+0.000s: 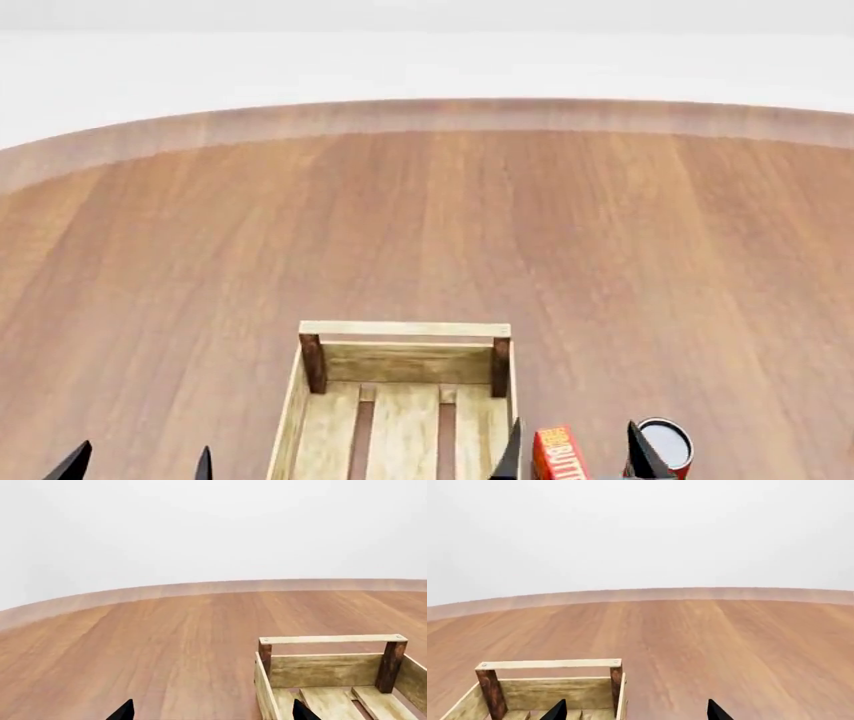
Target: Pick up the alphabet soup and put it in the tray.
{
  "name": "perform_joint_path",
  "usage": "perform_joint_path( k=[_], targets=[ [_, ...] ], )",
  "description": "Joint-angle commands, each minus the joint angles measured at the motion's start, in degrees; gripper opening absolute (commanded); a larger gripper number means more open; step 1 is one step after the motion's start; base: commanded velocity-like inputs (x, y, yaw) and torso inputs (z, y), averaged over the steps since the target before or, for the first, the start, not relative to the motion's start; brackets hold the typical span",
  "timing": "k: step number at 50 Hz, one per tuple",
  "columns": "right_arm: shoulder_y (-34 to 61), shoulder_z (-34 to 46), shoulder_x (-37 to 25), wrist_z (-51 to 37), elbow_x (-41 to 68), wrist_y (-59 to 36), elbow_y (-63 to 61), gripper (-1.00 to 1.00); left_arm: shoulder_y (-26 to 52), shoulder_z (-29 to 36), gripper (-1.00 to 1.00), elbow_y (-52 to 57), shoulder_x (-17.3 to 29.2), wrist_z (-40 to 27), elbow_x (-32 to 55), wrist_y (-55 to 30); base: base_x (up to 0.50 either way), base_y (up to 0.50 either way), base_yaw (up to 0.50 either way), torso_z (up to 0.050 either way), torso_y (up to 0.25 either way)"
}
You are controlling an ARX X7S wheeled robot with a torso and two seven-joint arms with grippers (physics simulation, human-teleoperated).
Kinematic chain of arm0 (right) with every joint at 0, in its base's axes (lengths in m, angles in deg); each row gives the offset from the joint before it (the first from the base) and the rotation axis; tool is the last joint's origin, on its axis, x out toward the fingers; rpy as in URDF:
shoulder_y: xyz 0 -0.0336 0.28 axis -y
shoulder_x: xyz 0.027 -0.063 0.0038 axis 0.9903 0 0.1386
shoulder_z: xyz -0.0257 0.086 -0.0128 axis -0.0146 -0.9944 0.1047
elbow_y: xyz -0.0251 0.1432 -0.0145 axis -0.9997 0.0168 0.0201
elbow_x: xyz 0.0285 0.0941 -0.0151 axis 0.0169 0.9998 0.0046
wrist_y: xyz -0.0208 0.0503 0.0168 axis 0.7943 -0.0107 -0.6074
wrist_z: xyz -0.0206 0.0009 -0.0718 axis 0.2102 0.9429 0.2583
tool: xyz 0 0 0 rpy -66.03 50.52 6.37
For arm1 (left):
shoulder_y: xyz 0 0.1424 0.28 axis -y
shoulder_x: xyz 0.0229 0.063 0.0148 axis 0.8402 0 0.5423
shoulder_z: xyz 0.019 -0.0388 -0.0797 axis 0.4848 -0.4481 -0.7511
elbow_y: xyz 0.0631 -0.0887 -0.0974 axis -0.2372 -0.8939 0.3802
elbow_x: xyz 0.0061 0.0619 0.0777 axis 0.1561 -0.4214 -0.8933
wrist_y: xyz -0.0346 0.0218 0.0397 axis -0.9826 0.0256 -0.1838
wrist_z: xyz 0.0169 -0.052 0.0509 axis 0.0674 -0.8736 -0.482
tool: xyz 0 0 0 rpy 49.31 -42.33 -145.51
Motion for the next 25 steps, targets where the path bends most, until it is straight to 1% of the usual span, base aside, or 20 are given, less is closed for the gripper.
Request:
perform_joint_path(
  k=[1, 4, 7, 9, 12, 18, 25],
  targets=[
    [0.4, -3.3, -4.7, 0.5, 9.2, -15.5, -12.3, 1.0, 0.5, 0.4, 1.0, -1.7, 0.1, 0.0, 0.7, 0.9, 0.0, 0.0, 0.0, 0.0, 0.0],
    [-0.1, -5.0, -6.0, 0.2, 12.4, -20.1, -15.7, 1.0, 0.7, 0.7, 1.0, -2.3, 0.1, 0.0, 0.8, 1.1, 0.0, 0.0, 0.0, 0.0, 0.0],
    [-1.7, -9.8, -6.7, -0.1, 20.0, -24.6, -21.3, 1.0, 1.0, 1.0, 1.0, -3.1, 0.1, 0.2, 0.8, 1.4, 0.0, 0.0, 0.0, 0.0, 0.0],
    [-2.5, -10.4, -7.8, -1.1, 20.5, -26.5, -23.8, 1.0, 1.2, 1.0, 1.0, -3.1, 0.2, 0.2, 1.1, 1.3, 0.0, 0.0, 0.0, 0.0, 0.0],
    [-4.3, -14.1, -9.8, -2.5, 24.7, -30.4, -28.2, 1.0, 1.4, 1.1, 1.0, -3.9, 0.2, 0.3, 1.3, 1.7, 0.0, 0.0, 0.0, 0.0, 0.0],
    [-7.2, -16.6, -12.1, -3.7, 25.5, -31.8, -32.3, 1.0, 1.4, 1.3, 1.0, -4.3, 0.3, 0.2, 1.6, 2.0, 0.0, 0.0, 0.0, 0.0, 0.0],
    [-12.5, -19.2, -13.9, -4.1, 26.0, -32.8, -33.0, 1.0, 1.9, 1.0, 1.0, -4.4, 0.7, -0.1, 2.0, 2.0, 0.0, 0.0, 0.0, 0.0, 0.0]
  ],
)
